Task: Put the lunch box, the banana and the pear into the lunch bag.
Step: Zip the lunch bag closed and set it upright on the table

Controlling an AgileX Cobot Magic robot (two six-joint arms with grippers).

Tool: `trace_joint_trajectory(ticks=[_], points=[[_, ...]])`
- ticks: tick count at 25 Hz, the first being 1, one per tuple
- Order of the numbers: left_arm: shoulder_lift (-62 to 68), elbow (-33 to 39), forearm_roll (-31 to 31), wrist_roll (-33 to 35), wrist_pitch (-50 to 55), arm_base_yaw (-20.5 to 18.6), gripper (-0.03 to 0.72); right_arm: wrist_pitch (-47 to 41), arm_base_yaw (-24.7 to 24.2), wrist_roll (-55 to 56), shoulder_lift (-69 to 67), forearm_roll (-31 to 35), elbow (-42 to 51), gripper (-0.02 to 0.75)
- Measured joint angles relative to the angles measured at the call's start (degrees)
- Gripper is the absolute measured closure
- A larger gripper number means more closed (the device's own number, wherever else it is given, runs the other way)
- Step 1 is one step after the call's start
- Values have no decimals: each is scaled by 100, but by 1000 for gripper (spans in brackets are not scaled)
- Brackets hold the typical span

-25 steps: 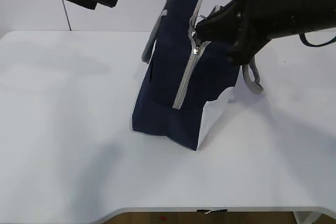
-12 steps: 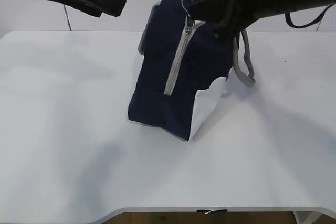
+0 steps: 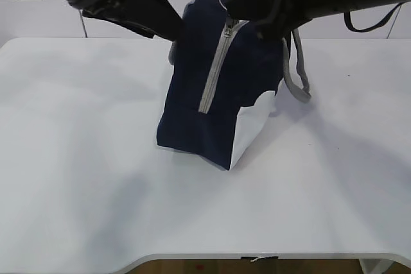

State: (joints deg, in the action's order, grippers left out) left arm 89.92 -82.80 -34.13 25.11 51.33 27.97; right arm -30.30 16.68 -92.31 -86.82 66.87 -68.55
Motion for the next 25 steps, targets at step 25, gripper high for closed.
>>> trace_joint_trajectory(ticks=[25], points=[[882,0,-314,194,-962,61,529,42,0,0,0,148,0,731]])
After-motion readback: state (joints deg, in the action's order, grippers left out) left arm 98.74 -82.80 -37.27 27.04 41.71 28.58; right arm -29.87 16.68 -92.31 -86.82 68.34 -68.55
